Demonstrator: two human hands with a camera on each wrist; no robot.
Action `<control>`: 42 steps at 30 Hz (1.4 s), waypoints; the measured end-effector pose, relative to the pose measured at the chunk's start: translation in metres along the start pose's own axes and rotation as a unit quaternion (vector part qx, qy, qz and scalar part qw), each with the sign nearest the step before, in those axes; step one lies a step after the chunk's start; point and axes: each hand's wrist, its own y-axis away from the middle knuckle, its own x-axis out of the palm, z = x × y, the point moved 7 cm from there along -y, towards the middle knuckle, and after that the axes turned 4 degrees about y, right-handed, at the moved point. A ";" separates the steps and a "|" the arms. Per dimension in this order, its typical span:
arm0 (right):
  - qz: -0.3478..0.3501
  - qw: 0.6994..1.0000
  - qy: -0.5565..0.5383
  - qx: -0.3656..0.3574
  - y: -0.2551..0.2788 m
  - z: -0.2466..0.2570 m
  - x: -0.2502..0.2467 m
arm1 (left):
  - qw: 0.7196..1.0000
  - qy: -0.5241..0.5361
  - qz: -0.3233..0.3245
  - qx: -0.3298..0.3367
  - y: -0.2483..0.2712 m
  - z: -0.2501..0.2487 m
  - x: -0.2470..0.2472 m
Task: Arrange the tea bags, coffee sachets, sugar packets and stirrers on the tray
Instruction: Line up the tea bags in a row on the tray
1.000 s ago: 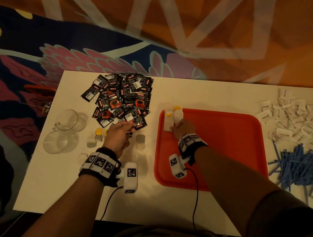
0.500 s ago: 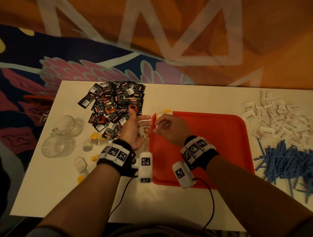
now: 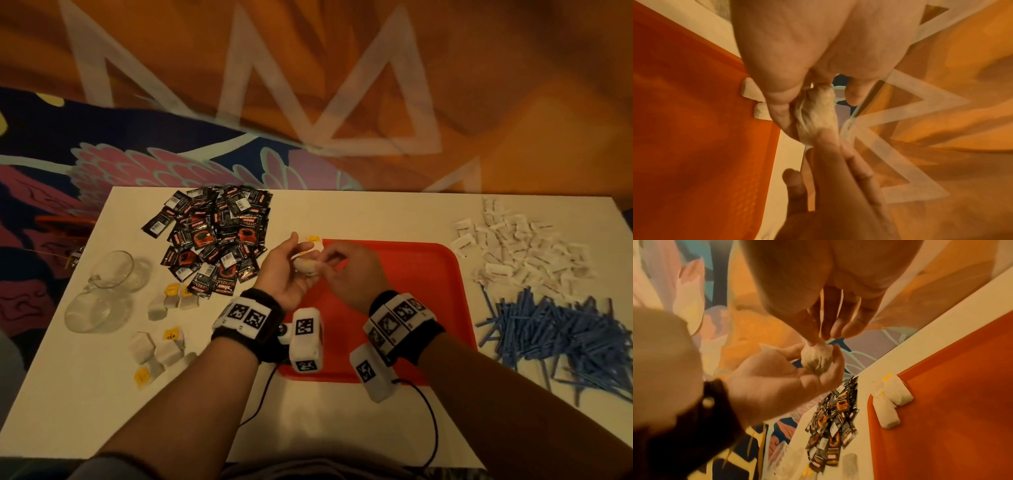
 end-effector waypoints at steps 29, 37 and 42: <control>0.041 0.920 -0.327 0.213 -0.010 -0.014 -0.043 | 0.650 -0.563 0.068 0.505 0.054 -0.036 0.058; 0.073 0.976 -0.120 0.168 -0.016 -0.020 -0.049 | 0.710 -0.540 0.053 0.449 0.044 -0.045 0.054; 0.052 0.993 -0.090 0.057 -0.018 -0.011 -0.053 | 0.740 -0.532 0.060 0.407 0.037 -0.051 0.055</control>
